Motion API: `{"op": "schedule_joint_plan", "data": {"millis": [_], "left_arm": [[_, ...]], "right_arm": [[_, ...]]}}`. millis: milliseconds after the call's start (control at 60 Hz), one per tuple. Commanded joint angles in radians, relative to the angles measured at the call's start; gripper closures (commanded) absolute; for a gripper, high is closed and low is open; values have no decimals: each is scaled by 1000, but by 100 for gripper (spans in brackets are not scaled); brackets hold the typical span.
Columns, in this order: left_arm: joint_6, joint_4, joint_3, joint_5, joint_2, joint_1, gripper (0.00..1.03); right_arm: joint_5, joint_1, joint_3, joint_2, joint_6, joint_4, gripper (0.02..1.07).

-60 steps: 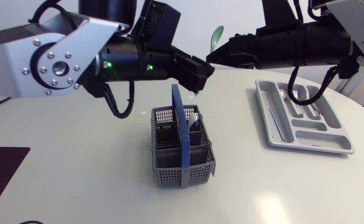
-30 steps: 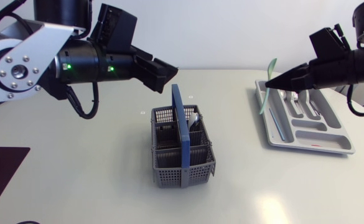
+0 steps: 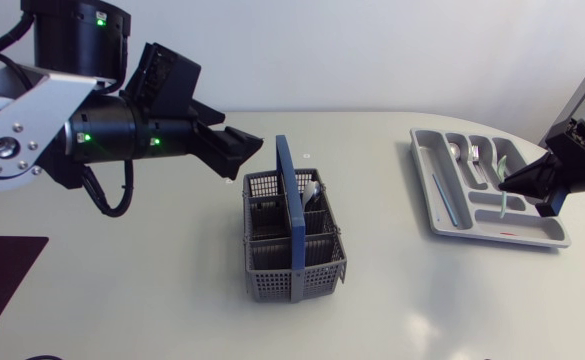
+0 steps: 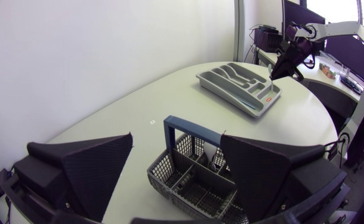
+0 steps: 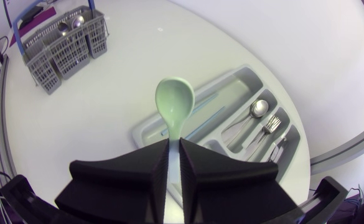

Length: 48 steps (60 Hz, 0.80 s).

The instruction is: Sort the cutlery from the basket into the organizer compartments.

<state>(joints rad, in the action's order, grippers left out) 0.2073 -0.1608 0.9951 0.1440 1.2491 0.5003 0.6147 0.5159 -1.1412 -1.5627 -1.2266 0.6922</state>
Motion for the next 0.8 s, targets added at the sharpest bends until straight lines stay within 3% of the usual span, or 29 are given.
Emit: {"op": "schedule_joint_plan", "data": {"millis": [0, 183, 350, 783], "left_arm": [[21, -6, -41, -3, -23, 1, 6], [29, -8, -67, -7, -43, 15, 6], [30, -11, -93, -11, -66, 18, 6], [55, -45, -124, -29, -100, 38, 6]], "right_arm": [[-20, 27, 49, -34, -111, -56, 100], [-63, 85, 64, -106, -209, -157, 100], [-116, 128, 29, -181, -324, -175, 100], [-279, 122, 35, -260, -424, -264, 100]]}}
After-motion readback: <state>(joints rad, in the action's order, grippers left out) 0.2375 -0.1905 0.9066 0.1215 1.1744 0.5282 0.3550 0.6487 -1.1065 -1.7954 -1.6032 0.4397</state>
